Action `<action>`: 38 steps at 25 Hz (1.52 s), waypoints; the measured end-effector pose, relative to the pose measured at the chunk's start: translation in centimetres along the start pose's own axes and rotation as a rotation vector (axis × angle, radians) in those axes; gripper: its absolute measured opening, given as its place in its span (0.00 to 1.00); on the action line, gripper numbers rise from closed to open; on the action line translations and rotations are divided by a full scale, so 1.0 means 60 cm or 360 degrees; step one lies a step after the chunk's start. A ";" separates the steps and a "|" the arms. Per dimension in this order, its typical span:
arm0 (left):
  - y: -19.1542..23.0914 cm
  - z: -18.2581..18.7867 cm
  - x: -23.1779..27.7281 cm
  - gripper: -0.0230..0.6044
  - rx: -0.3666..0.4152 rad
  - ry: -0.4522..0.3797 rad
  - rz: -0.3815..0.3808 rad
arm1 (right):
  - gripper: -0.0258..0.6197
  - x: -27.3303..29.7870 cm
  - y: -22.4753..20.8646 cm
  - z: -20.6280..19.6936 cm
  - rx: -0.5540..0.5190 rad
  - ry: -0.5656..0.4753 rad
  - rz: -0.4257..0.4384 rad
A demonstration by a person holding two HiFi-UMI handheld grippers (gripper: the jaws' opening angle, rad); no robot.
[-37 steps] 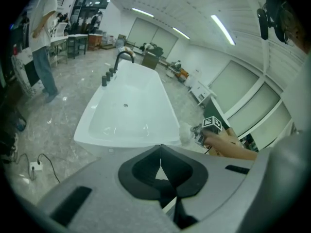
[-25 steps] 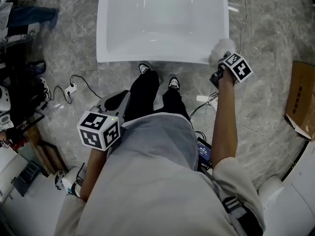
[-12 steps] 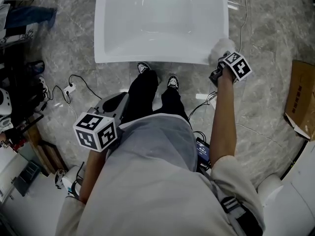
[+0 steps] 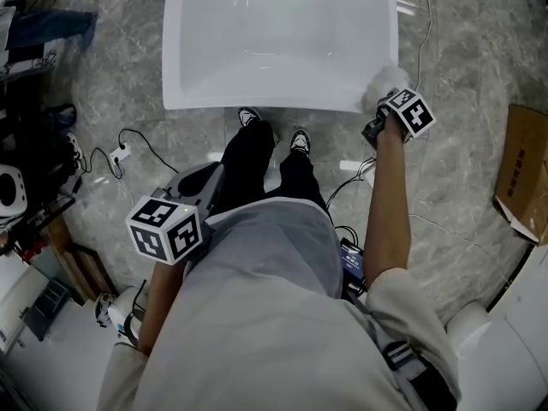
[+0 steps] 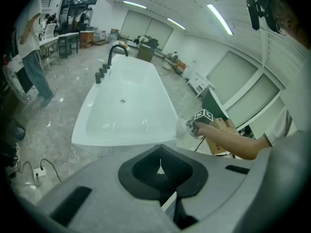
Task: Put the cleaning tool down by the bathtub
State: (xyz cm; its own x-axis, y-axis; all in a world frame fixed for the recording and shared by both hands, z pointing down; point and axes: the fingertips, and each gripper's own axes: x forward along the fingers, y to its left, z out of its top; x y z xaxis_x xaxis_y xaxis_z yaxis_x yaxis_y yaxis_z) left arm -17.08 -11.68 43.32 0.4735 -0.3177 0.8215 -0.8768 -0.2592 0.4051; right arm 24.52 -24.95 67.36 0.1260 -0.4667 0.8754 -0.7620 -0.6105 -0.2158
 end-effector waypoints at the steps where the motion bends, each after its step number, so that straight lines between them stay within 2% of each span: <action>1: -0.001 0.000 0.001 0.05 0.0001 0.0001 -0.0002 | 0.16 0.000 -0.001 0.000 0.0004 0.0000 -0.0004; 11: -0.001 0.004 0.001 0.05 -0.0012 -0.0005 -0.0015 | 0.17 -0.001 -0.001 -0.001 0.0010 0.0026 -0.0014; 16: 0.000 0.005 0.001 0.05 -0.0024 -0.0002 -0.0017 | 0.23 -0.001 0.003 -0.004 0.0007 0.0042 0.0006; 38: -0.001 0.000 0.001 0.05 -0.0022 -0.0011 -0.0029 | 0.30 -0.006 0.011 -0.006 0.0021 0.0044 0.0069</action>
State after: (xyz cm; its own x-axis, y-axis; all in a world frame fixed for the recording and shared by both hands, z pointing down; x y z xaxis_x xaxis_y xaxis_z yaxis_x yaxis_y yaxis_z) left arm -16.97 -11.71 43.36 0.4898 -0.3191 0.8113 -0.8691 -0.2525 0.4254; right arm 23.73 -24.94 67.06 0.0753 -0.4749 0.8768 -0.7581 -0.5985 -0.2590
